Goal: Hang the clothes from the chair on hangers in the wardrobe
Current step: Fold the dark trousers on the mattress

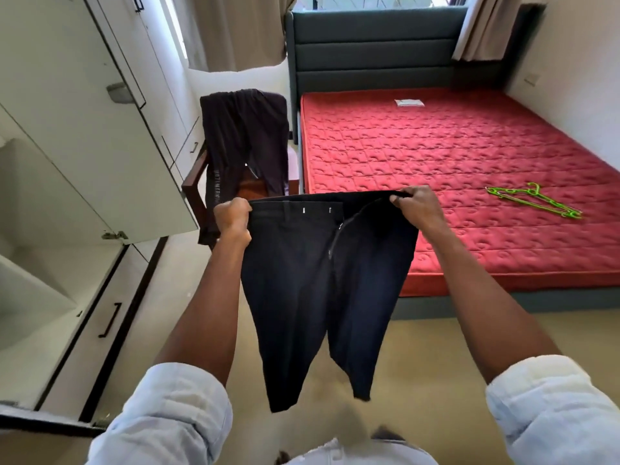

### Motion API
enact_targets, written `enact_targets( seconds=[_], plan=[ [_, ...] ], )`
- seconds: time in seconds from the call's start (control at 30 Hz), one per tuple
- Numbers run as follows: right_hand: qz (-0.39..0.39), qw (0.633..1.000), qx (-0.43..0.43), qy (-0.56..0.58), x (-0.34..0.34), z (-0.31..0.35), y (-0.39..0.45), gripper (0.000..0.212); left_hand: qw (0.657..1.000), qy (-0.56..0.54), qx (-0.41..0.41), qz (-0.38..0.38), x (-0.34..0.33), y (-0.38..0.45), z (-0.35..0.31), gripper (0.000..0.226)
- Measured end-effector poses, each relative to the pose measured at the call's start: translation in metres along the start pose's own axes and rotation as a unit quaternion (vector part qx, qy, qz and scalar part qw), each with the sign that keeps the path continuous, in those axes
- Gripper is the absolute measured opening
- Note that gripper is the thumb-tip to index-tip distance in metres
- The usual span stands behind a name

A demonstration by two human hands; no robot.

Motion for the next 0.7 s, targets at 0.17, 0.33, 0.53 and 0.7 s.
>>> enact_targets(
  seconds=[0.17,0.33,0.53,0.7],
  plan=[
    [-0.119,0.956,-0.089,0.254,0.034,-0.071,0.019,0.031,1.000,0.008,-0.007,0.019,-0.079,-0.049,0.026,0.020],
    [-0.097,0.943,-0.092,0.304,0.092,-0.133,0.064,0.020,1.000,-0.007,0.004,0.029,-0.179,-0.101,0.055,0.025],
    [-0.015,0.973,-0.068,0.221,0.170,-0.166,0.121,0.021,0.999,0.016,0.025,0.024,-0.257,-0.131,0.068,0.021],
    [-0.024,0.974,-0.094,0.206,0.210,-0.174,0.172,0.023,0.989,0.075,0.056,0.112,-0.300,-0.122,0.061,0.015]
  ],
)
Point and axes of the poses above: each hand's wrist, its own y-axis towards the middle knuckle, its own x-axis out of the back of the hand, z = x × y, the point moved 1 cm from there along y, towards the middle knuckle, and after that the axes turned 11 degrees about -x, right-handed, at the moved point
